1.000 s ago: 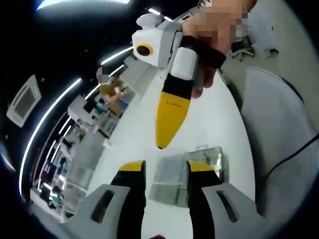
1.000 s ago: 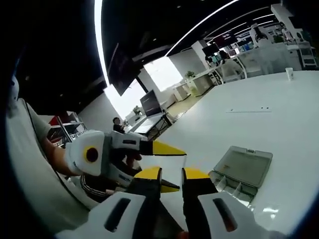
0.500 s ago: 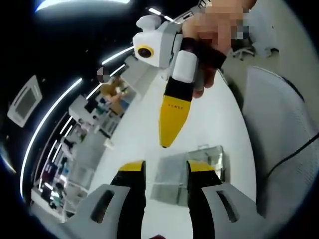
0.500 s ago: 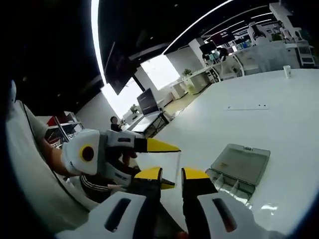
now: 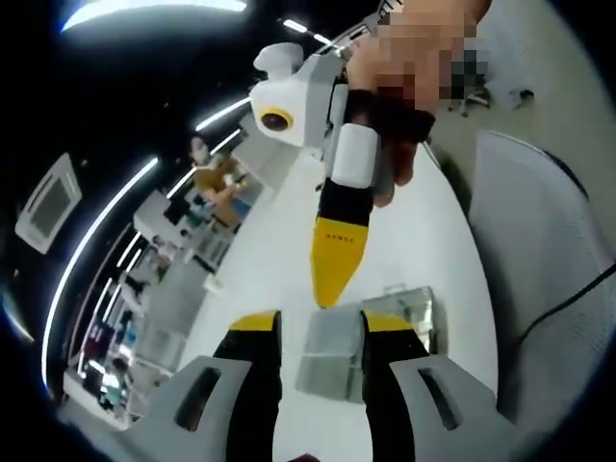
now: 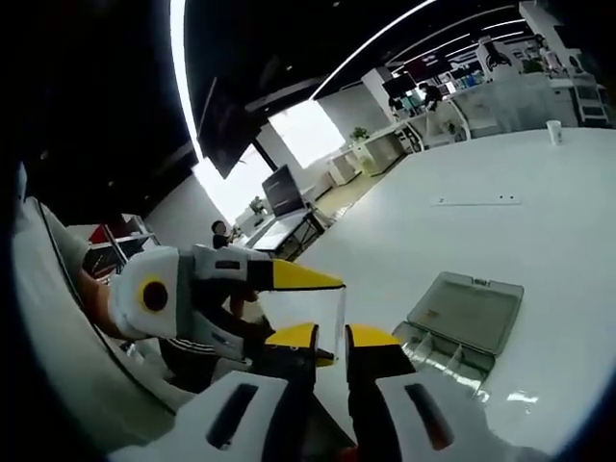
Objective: Insert the divider into the dual guide fixture by aligning both edges with the guide slots and pushing it downward to the bottom, including one-sided entry, uneven engagement, binding, and posture correction.
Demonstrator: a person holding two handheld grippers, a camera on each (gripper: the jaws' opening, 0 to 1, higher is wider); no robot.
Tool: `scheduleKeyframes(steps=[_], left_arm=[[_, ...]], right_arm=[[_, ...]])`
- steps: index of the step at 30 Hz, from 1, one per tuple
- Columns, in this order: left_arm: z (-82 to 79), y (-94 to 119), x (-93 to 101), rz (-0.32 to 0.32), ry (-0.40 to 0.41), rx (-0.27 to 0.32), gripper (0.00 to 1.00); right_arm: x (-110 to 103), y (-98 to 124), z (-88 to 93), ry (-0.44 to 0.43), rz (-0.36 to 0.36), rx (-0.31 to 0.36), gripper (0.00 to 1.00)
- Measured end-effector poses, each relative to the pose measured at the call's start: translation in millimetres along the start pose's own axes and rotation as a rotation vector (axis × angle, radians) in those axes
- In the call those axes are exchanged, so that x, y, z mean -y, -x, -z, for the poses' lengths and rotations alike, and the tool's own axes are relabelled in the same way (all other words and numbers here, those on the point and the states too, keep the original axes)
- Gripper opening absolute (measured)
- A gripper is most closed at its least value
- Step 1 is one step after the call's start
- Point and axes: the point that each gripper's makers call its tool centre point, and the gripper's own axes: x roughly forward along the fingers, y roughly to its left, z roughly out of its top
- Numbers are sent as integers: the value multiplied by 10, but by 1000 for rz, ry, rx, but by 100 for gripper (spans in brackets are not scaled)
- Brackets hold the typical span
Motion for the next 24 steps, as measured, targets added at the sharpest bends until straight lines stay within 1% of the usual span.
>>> scheduleKeyframes(steps=[2, 6, 24], left_arm=[[-10, -1, 0, 0, -2, 2, 29], [-20, -3, 8, 2, -8, 2, 29], [-39, -10, 7, -1, -5, 5, 29]], right_arm=[[15, -7, 10, 0, 5, -7, 5], [27, -13, -7, -3, 8, -1, 1], [46, -34, 56, -21, 11, -26, 0]])
